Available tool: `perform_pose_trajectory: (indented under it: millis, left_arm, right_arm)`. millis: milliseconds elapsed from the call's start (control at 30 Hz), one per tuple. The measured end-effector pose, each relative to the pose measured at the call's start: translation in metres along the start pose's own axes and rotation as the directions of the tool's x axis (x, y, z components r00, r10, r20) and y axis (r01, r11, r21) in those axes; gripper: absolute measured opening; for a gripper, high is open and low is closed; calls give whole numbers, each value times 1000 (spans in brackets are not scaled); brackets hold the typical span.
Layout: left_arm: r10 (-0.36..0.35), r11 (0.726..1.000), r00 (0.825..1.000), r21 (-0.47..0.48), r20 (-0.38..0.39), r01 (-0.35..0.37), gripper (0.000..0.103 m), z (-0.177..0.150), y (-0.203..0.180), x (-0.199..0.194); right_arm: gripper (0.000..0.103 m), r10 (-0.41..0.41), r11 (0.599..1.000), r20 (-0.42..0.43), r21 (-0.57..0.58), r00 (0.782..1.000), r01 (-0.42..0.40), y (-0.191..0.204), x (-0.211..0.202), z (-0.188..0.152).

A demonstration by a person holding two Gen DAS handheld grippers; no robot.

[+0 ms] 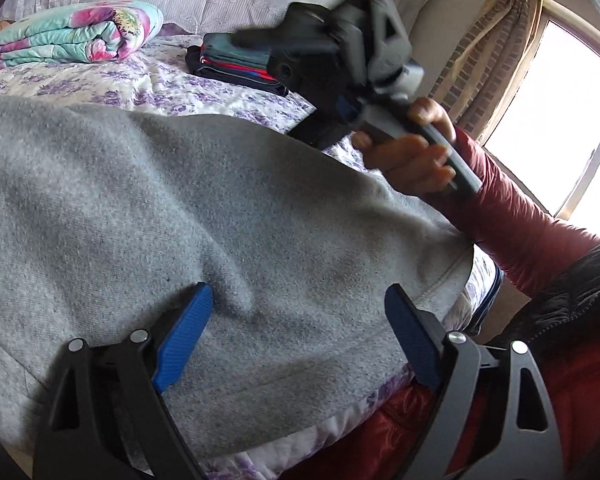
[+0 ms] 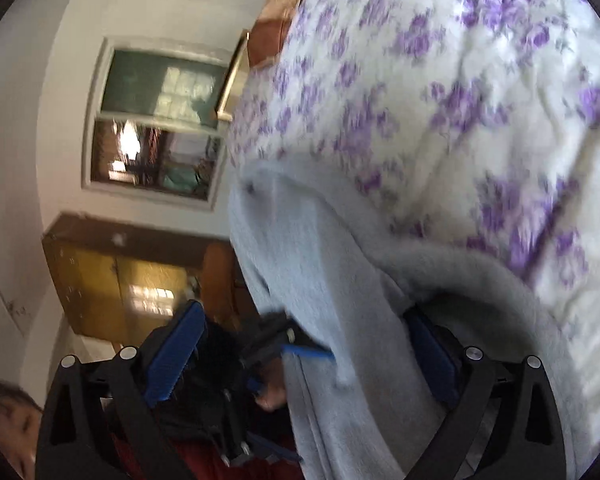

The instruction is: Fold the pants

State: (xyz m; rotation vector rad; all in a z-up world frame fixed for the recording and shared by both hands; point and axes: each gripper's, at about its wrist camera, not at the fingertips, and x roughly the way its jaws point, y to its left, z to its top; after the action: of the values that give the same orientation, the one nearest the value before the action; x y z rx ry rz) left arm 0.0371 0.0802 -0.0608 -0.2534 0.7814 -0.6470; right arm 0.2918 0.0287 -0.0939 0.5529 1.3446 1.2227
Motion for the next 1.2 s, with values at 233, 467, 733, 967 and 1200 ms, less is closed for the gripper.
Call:
perform_pose_trajectory:
  millis: [233, 467, 733, 967, 1200]
  left_arm:
    - [8, 1000, 1000, 5, -1, -8, 85, -5, -7, -3]
    - [-1, 1000, 1000, -21, -7, 0, 85, -2, -4, -4]
    - [19, 989, 991, -151, 131, 1, 82, 19, 9, -61]
    - [205, 926, 978, -331, 39, -181, 63, 17, 80, -69]
    - [150, 913, 979, -401, 141, -82, 60, 1, 83, -109]
  right_arm:
    - [87, 65, 989, 137, 121, 988, -82, -29, -21, 12]
    - [75, -182, 983, 301, 30, 936, 182, -13, -73, -4]
    - [48, -309, 869, 312, -291, 899, 400, 63, -36, -49]
    - [14, -436, 878, 219, -108, 873, 466, -8, 2, -31]
    - [18, -413, 881, 315, -98, 854, 462, 22, -23, -42]
